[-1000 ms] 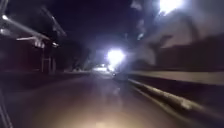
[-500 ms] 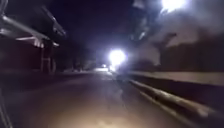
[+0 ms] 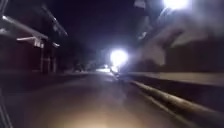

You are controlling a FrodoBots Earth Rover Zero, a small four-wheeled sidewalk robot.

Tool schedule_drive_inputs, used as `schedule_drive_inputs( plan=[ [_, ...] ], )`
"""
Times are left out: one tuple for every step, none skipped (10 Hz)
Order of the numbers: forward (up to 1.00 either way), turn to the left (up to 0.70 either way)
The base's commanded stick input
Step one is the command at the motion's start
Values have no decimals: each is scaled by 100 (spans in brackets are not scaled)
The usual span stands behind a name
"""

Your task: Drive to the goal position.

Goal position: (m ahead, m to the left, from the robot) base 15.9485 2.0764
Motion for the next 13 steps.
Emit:
schedule_drive_inputs(
  plan=[
    [70, 0],
    [70, 0],
    [70, 0],
    [70, 0],
    [70, 0],
    [70, 0],
    [70, 0],
    [70, 0],
    [70, 0],
    [70, 0],
    [70, 0],
    [70, 0],
    [70, 0]
  ],
)
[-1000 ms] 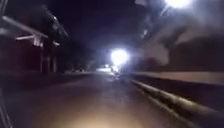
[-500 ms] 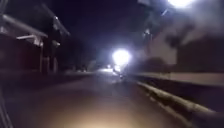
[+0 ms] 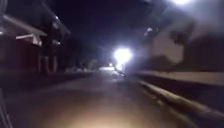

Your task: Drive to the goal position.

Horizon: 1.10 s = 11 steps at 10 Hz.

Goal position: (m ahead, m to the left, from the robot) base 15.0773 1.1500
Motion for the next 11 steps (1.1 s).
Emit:
schedule_drive_inputs(
  plan=[
    [70, 0],
    [70, 0],
    [70, 0],
    [70, 0],
    [70, 0],
    [70, 0],
    [70, -8],
    [70, -26],
    [70, -35],
    [70, -35],
    [70, -35]
  ],
)
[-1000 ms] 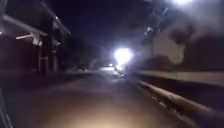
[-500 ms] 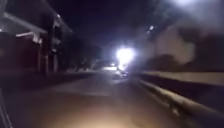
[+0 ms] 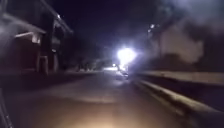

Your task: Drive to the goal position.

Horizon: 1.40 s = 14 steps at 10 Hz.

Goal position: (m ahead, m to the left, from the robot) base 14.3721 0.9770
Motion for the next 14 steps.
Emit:
schedule_drive_inputs(
  plan=[
    [70, -25],
    [70, 0],
    [70, 0],
    [70, 0],
    [70, 0],
    [70, 0],
    [70, 0],
    [70, 0],
    [70, 0],
    [70, 0],
    [70, 0],
    [70, 0],
    [70, 0],
    [70, 0]
  ],
)
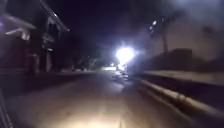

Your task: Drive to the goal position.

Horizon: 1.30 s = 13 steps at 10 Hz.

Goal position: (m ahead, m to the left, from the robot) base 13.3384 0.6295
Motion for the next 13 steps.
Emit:
schedule_drive_inputs(
  plan=[
    [70, 0],
    [70, -17],
    [70, -35],
    [70, -35],
    [70, -35],
    [70, -35],
    [70, -35],
    [70, -31],
    [70, -13],
    [70, 0],
    [70, 0],
    [70, 0],
    [70, 0]
  ],
)
